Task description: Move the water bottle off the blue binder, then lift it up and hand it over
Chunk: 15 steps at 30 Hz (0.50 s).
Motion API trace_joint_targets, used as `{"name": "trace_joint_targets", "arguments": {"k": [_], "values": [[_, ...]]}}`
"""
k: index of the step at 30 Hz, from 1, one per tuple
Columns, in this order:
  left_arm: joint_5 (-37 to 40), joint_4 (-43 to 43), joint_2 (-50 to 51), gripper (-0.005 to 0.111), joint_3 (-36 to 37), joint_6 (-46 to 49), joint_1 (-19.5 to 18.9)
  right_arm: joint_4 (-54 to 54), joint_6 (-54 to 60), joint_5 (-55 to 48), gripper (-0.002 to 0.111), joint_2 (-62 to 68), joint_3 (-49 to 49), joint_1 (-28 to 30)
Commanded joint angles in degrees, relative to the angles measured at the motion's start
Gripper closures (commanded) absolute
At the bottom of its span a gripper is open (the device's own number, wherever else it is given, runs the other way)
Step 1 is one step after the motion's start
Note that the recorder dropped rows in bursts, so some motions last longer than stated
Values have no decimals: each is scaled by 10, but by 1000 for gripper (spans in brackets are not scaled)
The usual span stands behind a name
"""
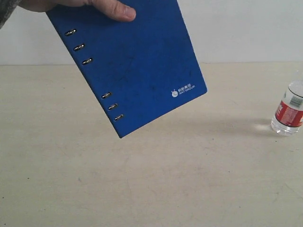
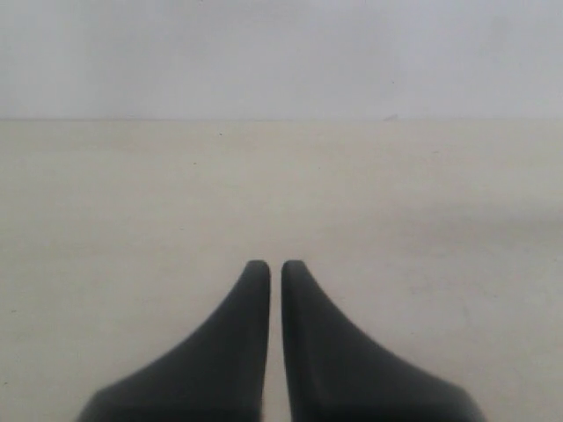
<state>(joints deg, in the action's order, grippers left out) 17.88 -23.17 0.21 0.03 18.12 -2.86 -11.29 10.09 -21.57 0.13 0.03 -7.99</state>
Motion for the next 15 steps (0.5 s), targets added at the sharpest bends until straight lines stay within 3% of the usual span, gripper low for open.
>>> {"name": "trace_joint_targets", "arguments": {"k": [1, 9, 15], "values": [[3, 0, -2, 102, 0, -5, 1, -3, 3, 3, 108, -1, 0, 1], [-31, 31, -2, 102, 0, -5, 1, -3, 3, 3, 108, -1, 0, 1], [-191, 31, -2, 102, 0, -5, 1, -3, 3, 3, 108, -1, 0, 1]]}}
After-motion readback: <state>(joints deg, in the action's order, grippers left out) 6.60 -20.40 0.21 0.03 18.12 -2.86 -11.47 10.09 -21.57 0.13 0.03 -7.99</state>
